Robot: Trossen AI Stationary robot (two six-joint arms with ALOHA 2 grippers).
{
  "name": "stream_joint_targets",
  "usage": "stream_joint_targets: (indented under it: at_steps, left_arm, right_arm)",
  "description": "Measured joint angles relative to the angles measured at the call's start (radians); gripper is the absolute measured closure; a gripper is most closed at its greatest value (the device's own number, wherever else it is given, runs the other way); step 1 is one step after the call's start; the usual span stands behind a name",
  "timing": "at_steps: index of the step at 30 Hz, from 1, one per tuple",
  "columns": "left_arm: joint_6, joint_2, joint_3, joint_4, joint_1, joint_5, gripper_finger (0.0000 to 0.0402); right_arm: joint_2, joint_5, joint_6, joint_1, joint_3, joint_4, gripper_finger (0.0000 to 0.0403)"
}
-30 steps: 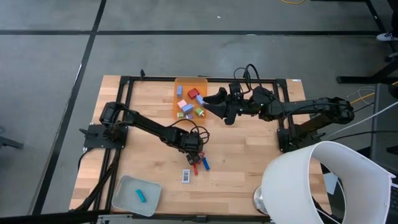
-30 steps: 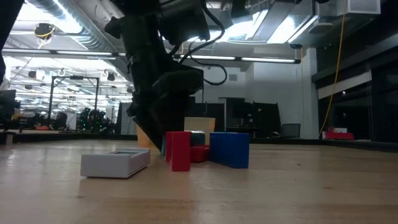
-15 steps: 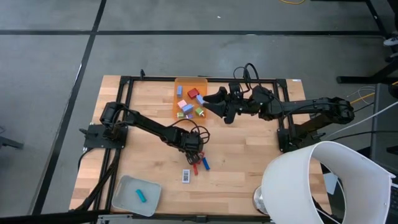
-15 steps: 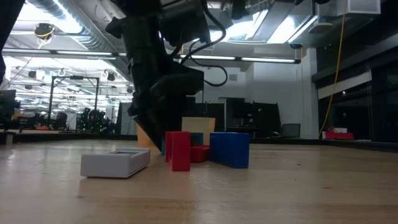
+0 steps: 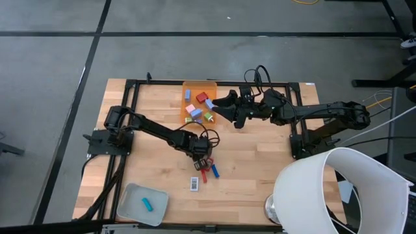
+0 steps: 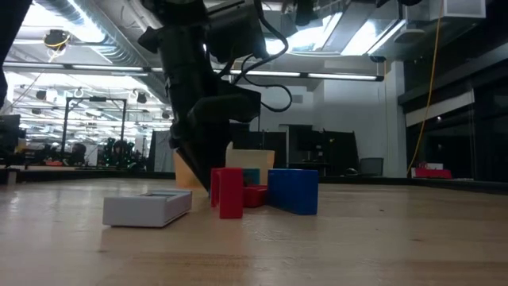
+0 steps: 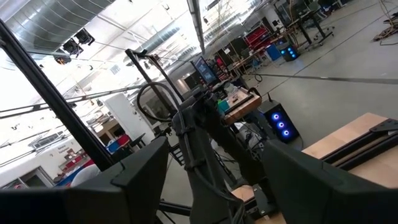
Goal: Pick & Place Office items
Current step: Put the light blue digital clock into the gray bin
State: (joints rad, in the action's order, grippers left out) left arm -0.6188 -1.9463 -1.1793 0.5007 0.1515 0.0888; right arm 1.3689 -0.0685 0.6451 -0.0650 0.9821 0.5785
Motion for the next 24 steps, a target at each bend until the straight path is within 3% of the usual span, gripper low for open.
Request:
stream_joint_targets:
  at_steps: [7,12,19,24]
  left_arm:
    - [0.017,0.055,0.004,0.04,-0.014,-0.105,0.0347]
    - [0.014,0.098,0.022,0.043,-0.002,-0.086,0.0347]
    - [-0.153,0.28,0.227,-0.239,0.037,-0.05,0.0347]
    - [-0.194,0.442,0.353,-0.297,0.053,0.0,0.0347]
  right_arm:
    - [0.0,0.02,-0.002,0.0,0.0,0.0,0.0142]
    - [0.0,0.026,-0.001,0.0,0.0,0.01,0.0142]
    - [0.0,0.027,-0.001,0.0,0.0,0.054,0.0142]
    - [0.0,0.027,-0.002,0.0,0.0,0.1,0.0142]
